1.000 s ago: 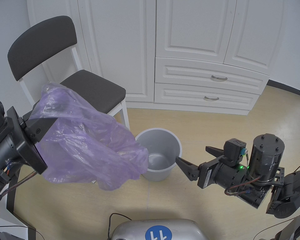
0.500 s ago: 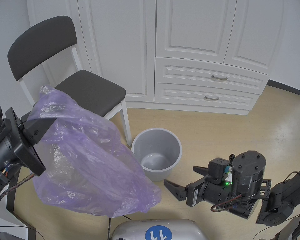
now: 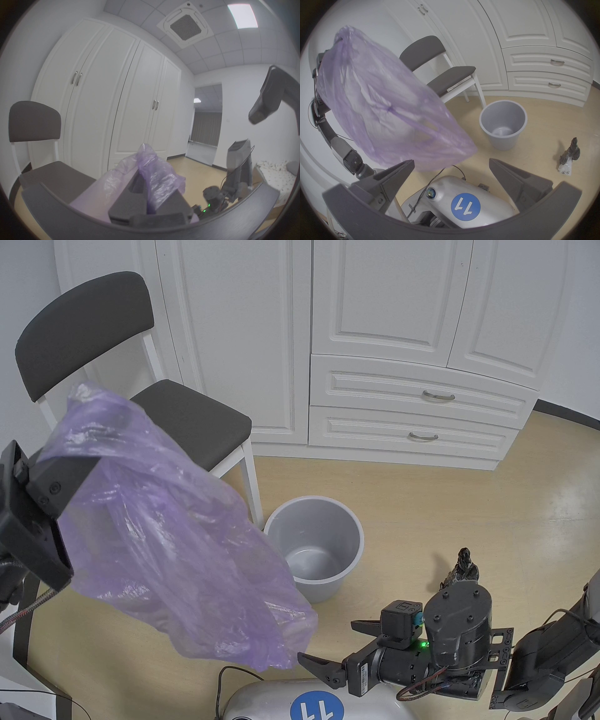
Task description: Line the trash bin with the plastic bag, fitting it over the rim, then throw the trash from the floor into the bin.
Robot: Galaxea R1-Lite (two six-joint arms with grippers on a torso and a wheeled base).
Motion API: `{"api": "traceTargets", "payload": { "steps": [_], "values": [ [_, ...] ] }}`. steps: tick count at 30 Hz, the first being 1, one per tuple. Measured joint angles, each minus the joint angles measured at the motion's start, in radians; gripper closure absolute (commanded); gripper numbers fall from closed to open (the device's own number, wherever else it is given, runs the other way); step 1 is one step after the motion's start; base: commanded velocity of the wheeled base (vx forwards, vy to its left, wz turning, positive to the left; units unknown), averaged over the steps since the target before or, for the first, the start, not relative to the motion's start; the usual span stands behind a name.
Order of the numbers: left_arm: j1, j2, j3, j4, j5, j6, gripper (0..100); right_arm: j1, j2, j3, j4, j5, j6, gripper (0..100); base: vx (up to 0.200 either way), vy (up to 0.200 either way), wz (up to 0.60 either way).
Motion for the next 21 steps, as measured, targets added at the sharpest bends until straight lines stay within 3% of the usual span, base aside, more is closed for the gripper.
{"api": "traceTargets", "payload": {
  "steps": [7,14,21],
  "values": [
    [-0.066,-0.002,0.008,-0.04,0.0,-0.017,100,0.002,0.018,-0.008,-0.014,-0.006,0.004,0,0.0,0.0,0.0],
    [-0.083,-0.018,0.025,-0.029,-0.002,-0.011,100,-0.021,0.007,-0.007,-0.104,-0.069,-0.015,0,0.0,0.0,0.0],
    [-0.081,-0.025,0.032,-0.026,-0.003,-0.009,100,-0.097,-0.096,0.038,-0.035,-0.057,-0.173,0,0.0,0.0,0.0]
  ]
}}
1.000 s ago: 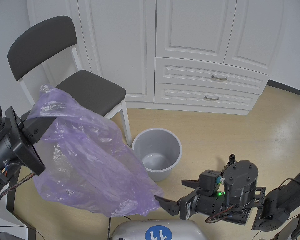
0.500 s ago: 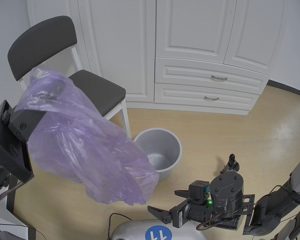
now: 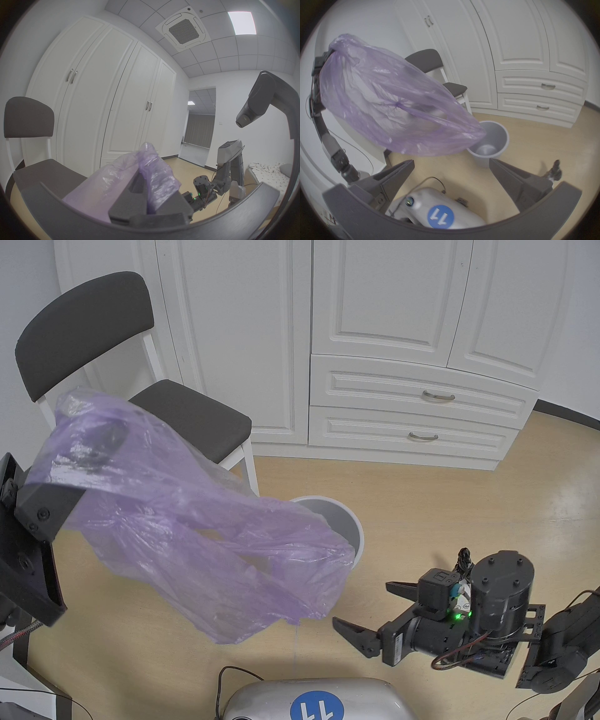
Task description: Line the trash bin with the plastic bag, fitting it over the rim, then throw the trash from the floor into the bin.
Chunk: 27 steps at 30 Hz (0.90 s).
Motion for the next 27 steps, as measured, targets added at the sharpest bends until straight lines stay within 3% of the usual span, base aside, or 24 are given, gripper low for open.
{"api": "traceTargets", "payload": {
  "steps": [4,9,21,27],
  "values": [
    [0.002,-0.001,0.002,0.0,-0.008,0.0,100,-0.055,-0.064,0.009,0.07,0.019,-0.032,0,0.0,0.0,0.0],
    [0.003,-0.001,0.004,0.0,-0.011,0.0,100,-0.085,-0.079,-0.006,0.064,0.034,-0.008,0,0.0,0.0,0.0],
    [0.001,0.004,-0.004,-0.013,-0.023,-0.01,100,-0.083,0.027,-0.03,0.014,0.088,0.064,0,0.0,0.0,0.0],
    [-0.005,0.013,-0.023,-0.017,-0.024,-0.047,100,-0.079,0.074,-0.026,-0.006,0.157,0.1,0,0.0,0.0,0.0]
  ]
}}
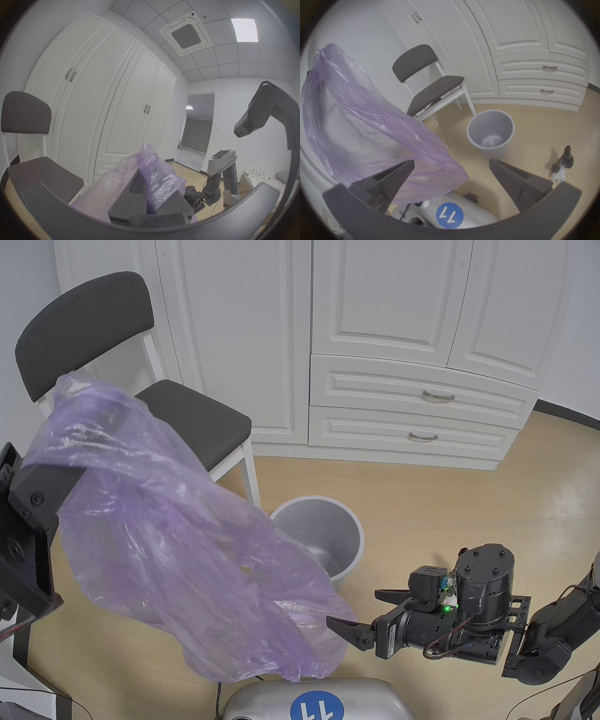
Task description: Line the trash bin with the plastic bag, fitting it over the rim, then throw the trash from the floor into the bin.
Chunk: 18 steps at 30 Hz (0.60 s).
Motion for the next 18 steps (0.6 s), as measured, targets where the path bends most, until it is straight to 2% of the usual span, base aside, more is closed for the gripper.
{"api": "traceTargets", "payload": {
  "steps": [4,8,18],
  "values": [
    [-0.014,0.003,-0.006,-0.007,0.0,-0.004,100,0.005,0.021,0.0,-0.001,0.035,0.04,0,0.0,0.0,0.0],
    [-0.039,0.004,-0.007,-0.045,0.0,-0.006,100,0.009,0.04,-0.002,-0.036,0.106,0.112,0,0.0,0.0,0.0],
    [-0.061,-0.004,-0.006,-0.082,0.001,-0.006,100,0.013,0.132,0.04,-0.364,0.133,0.15,0,0.0,0.0,0.0]
  ]
}}
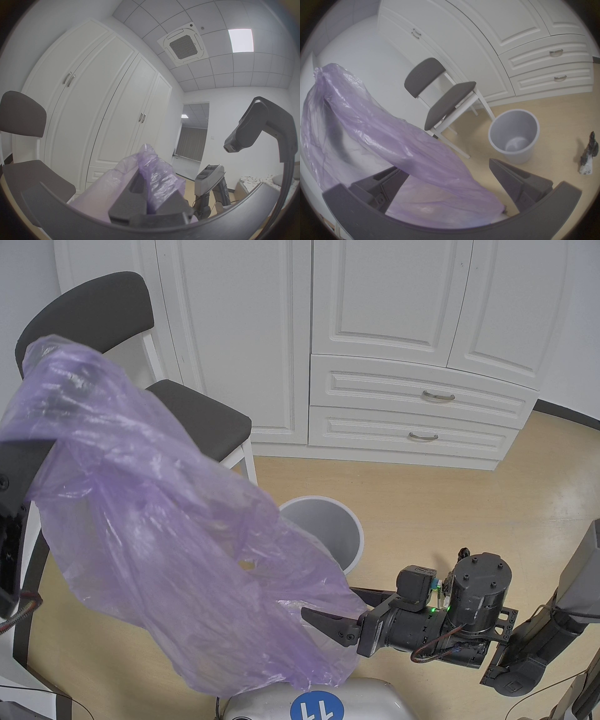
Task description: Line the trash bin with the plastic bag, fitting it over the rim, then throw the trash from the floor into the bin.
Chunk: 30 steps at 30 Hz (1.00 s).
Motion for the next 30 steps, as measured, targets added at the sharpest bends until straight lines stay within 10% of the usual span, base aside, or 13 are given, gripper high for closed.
{"api": "traceTargets", "payload": {
  "steps": [30],
  "values": [
    [-0.006,-0.046,-0.017,-0.003,0.01,0.033,100,0.042,0.129,0.058,-0.222,-0.059,0.003,0,0.0,0.0,0.0]
  ]
}}
